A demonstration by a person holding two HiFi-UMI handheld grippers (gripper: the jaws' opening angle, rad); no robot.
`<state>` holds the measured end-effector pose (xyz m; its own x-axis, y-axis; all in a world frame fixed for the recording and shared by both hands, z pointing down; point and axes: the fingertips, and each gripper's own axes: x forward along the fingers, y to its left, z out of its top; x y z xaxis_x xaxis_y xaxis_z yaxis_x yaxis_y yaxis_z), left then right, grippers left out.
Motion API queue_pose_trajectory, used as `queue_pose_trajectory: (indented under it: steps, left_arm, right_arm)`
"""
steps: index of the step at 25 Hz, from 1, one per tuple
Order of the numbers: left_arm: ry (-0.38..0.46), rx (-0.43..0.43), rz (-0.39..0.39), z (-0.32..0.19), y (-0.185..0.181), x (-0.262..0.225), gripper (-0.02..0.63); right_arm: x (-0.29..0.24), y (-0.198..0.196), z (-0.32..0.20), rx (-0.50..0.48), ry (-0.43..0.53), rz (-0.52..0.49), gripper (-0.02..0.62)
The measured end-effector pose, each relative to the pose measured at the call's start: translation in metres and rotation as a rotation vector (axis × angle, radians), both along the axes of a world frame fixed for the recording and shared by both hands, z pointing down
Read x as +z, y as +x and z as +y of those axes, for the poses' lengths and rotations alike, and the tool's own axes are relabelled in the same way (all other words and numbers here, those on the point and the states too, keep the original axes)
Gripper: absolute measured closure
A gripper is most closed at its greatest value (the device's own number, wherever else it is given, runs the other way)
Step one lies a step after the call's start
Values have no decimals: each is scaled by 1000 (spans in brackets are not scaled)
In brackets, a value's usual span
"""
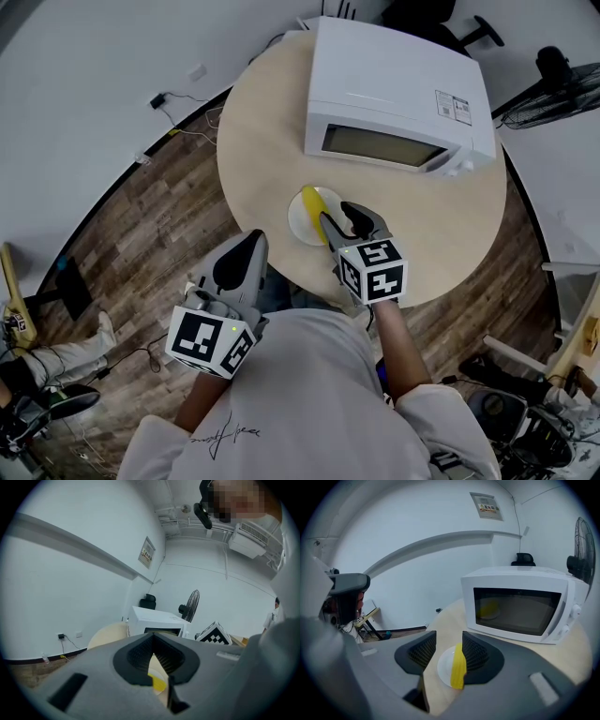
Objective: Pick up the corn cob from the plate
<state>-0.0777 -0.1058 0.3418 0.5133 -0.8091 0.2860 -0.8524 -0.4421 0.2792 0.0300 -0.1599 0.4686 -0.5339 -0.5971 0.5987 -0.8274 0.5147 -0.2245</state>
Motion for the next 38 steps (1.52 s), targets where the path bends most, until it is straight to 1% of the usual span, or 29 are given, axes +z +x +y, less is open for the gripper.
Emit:
queue_pose_trajectory:
  steps: [10,16,27,32,38]
  left_arm:
    - [-12,-8,0,-4,-1,5,615]
    - [-22,-15,0,-5,-8,7,615]
    - [-37,-27,-4,-9,-23,11,615]
    - [-43,-28,-5,-10,-28,13,615]
    - [-50,-30,-2,-13,-31,14,615]
  right_arm:
    - [27,0,-10,-4,-51,22,377]
    - [44,-6,-11,-12,-88,47,337]
    - [72,-15,-14,-32,-146,97,316]
    - [78,-17,-16,-32,-146,127,316]
    - [90,-19,-16,-44,-175,146,314]
